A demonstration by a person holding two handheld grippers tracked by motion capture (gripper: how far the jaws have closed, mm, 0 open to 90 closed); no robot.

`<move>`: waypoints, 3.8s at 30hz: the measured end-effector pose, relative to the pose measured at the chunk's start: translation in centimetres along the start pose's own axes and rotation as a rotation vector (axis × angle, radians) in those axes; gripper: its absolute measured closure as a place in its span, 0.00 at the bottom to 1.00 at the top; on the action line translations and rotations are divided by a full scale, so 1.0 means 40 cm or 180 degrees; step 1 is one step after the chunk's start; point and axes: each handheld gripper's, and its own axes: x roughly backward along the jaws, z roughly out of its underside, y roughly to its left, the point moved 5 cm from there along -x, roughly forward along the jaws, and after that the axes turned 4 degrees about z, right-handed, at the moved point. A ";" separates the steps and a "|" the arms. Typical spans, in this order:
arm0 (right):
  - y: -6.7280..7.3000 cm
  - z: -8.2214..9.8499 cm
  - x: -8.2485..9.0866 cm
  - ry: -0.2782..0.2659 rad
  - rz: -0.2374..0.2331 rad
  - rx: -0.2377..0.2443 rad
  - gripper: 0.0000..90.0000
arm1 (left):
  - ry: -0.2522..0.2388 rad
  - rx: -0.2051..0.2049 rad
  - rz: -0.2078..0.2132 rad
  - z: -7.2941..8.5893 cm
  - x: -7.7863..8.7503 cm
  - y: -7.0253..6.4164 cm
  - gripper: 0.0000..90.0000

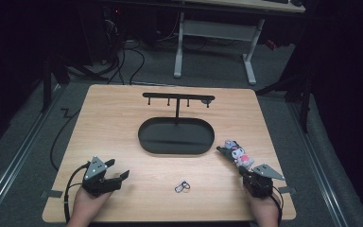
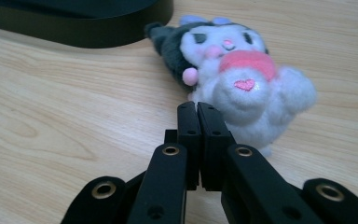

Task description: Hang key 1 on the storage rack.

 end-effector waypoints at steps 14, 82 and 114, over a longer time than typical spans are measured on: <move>0.021 0.003 0.000 0.0028 -0.0174 0.0054 0.94 | -0.0017 0.0016 0.0010 -0.002 0.000 -0.004 0.29; 0.042 -0.087 0.051 0.2470 -0.0488 0.1341 0.20 | -0.0046 -0.0240 0.0222 -0.005 -0.001 -0.039 0.27; -0.026 -0.195 -0.106 0.2714 -0.0330 0.1297 0.17 | -0.0062 -0.0245 0.0212 -0.004 0.003 -0.033 0.26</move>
